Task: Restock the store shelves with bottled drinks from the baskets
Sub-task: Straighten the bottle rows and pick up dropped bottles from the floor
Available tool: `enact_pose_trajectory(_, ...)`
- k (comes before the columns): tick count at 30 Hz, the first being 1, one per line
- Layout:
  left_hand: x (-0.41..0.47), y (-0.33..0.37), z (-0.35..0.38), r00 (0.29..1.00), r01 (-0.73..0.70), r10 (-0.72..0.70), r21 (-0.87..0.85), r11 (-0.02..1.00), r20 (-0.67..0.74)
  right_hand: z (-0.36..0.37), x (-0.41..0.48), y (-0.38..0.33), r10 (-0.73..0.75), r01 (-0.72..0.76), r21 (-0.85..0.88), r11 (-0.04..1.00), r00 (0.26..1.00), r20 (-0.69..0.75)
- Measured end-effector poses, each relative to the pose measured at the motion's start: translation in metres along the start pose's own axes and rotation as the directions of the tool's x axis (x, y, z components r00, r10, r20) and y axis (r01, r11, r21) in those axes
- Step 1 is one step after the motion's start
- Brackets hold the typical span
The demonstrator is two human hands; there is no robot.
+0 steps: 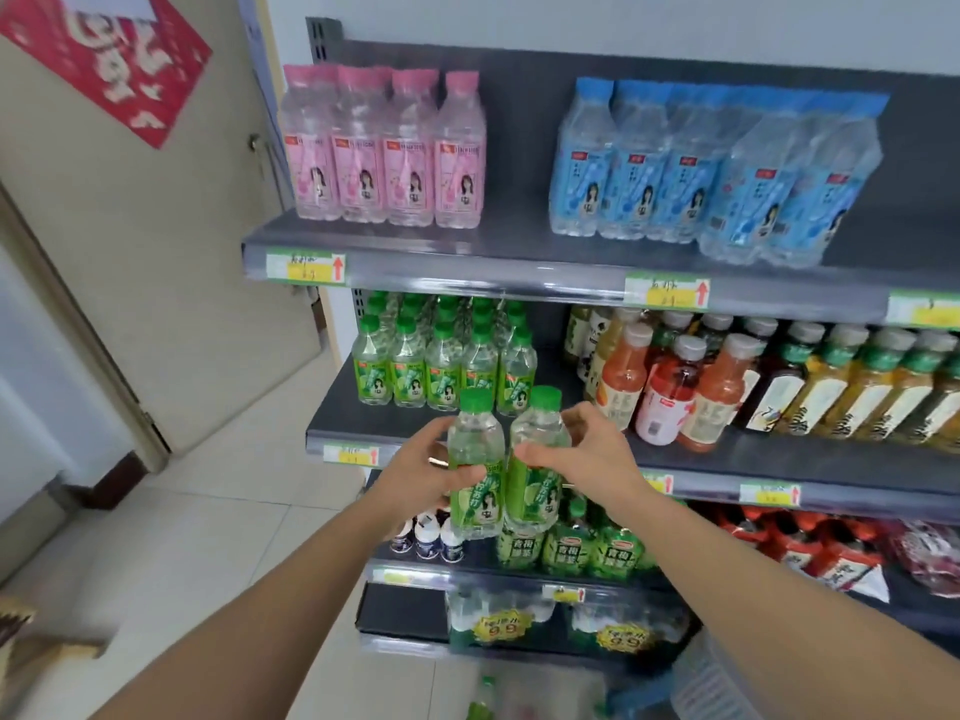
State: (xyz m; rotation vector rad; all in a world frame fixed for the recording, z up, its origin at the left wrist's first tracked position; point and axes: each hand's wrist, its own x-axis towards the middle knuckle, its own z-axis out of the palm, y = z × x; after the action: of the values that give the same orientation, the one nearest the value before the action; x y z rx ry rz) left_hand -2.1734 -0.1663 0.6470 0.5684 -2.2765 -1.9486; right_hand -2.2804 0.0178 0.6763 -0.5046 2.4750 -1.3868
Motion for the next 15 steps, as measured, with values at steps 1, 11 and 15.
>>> enact_pose_trajectory(1,0.007,0.002,0.000,1.000,-0.010,0.011,0.015,1.000,-0.016,-0.002,0.009,-0.001,-0.014,0.014,-0.009,1.000,1.000,-0.015)
enact_pose_trajectory(11,0.050,-0.008,-0.003,0.994,-0.007,0.005,-0.022,1.000,-0.106,0.011,0.090,0.004,-0.074,0.065,-0.068,0.996,0.989,-0.129)
enact_pose_trajectory(15,0.062,-0.015,-0.011,0.993,0.029,-0.032,-0.032,0.999,-0.111,0.023,0.119,0.009,-0.051,0.037,-0.094,0.995,0.987,-0.156)
